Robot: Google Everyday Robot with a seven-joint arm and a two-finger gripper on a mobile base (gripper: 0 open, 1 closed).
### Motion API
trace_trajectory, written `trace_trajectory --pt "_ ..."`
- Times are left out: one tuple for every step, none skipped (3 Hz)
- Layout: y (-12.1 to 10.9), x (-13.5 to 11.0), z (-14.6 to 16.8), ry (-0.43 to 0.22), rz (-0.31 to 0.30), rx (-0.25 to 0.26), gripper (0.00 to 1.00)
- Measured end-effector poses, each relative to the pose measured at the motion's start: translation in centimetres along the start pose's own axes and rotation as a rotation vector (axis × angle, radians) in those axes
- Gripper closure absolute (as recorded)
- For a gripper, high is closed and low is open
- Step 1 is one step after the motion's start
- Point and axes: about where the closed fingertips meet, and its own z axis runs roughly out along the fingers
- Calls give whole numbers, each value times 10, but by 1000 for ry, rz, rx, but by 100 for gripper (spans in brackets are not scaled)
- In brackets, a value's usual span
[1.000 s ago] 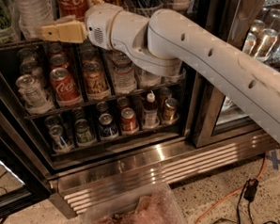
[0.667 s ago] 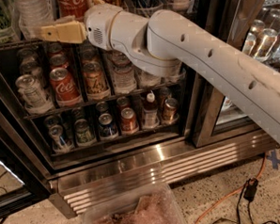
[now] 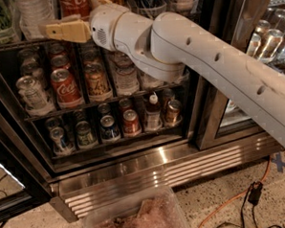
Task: Pick coke can from top shelf of fridge
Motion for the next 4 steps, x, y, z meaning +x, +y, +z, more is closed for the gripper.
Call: trace_trajectory --pt "1 0 1 0 0 0 0" --pt "2 -1 1 0 0 1 0" --pt "1 -1 1 2 -2 7 19" --pt "-5 -1 3 11 -9 29 42"
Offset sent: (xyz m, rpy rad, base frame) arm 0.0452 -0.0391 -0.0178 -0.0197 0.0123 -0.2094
